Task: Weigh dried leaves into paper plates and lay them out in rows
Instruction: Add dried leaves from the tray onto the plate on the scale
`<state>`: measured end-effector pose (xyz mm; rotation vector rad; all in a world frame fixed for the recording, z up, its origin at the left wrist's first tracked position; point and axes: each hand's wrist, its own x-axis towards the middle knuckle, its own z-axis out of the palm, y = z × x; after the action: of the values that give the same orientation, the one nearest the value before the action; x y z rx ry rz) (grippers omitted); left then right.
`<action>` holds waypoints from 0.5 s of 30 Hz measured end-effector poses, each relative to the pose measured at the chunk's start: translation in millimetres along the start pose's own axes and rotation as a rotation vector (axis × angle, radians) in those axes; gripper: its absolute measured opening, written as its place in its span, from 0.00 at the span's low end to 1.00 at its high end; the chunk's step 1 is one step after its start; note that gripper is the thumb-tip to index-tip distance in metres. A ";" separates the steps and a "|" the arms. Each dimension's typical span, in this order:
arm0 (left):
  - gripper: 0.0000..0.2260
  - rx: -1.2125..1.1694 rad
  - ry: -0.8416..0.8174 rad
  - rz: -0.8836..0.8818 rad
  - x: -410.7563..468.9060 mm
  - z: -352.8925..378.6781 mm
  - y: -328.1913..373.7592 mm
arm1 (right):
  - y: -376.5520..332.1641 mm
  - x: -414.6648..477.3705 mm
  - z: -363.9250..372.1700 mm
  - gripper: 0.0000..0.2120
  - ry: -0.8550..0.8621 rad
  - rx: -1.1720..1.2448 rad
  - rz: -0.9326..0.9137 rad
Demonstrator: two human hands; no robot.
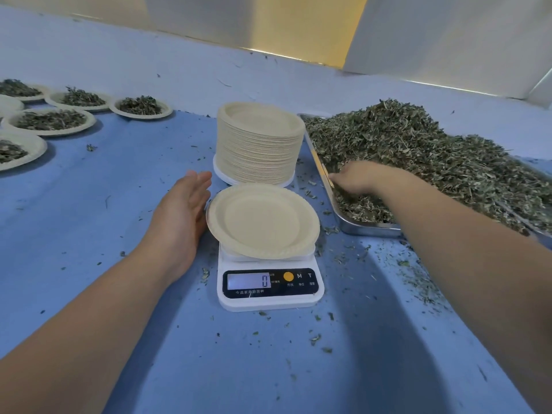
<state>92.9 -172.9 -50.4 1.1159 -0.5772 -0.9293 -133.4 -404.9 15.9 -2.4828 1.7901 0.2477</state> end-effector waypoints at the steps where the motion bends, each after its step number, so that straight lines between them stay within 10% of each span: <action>1: 0.21 0.005 0.000 -0.004 -0.3 0.5 0.6 | -0.9 -3.4 6.6 0.30 -0.097 0.055 0.018; 15: 0.18 0.012 0.050 -0.011 -8.0 4.8 6.7 | 20.9 -33.3 31.9 0.33 -0.283 0.015 0.021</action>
<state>87.2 -167.5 -41.9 1.1511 -0.5366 -0.9056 -166.3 -375.6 -9.0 -2.2828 1.6943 0.5532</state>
